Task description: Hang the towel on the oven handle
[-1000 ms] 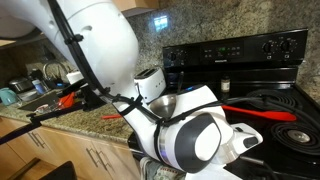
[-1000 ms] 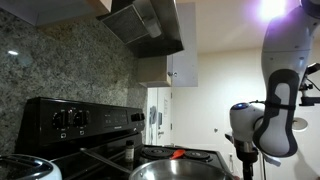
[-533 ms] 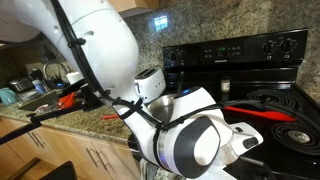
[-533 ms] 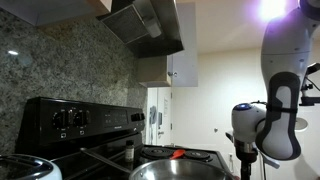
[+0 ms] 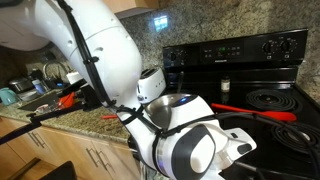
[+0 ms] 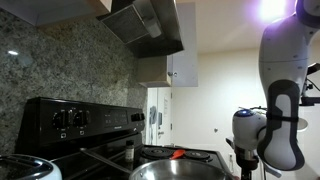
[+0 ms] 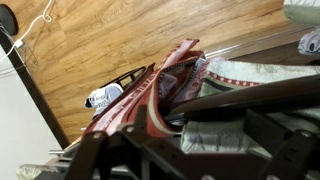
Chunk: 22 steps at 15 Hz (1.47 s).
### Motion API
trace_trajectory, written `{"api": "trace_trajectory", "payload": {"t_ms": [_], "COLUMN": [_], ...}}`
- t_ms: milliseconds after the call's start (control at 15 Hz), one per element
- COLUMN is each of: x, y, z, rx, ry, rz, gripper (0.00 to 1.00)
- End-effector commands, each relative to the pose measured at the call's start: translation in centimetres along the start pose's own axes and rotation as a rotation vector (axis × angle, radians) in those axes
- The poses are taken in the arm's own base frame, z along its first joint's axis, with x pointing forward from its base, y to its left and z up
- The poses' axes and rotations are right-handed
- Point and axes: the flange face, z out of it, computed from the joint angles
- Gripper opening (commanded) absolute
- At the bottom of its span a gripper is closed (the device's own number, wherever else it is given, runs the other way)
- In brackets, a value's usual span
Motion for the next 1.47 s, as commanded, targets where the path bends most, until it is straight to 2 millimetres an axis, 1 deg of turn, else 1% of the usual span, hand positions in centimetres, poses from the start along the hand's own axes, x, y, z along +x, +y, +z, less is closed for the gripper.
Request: {"api": "trace_trajectory", "payload": {"t_ms": [0, 467, 733, 1000, 1400], "x": [0.1, 0.6, 0.8, 1.3, 2.5], "y": [-0.3, 2.9, 4.1, 3.3, 1.8], "z": [0.5, -0.3, -0.4, -0.1, -0.4], "rx": [-0.005, -0.055, -0.067, -0.045, -0.011], "ry": [0.012, 0.015, 0.027, 0.034, 0.057], "rz": [0.009, 0.090, 0.119, 0.129, 0.119], "gripper": [1.00, 1.00, 1.00, 1.00, 1.00]}}
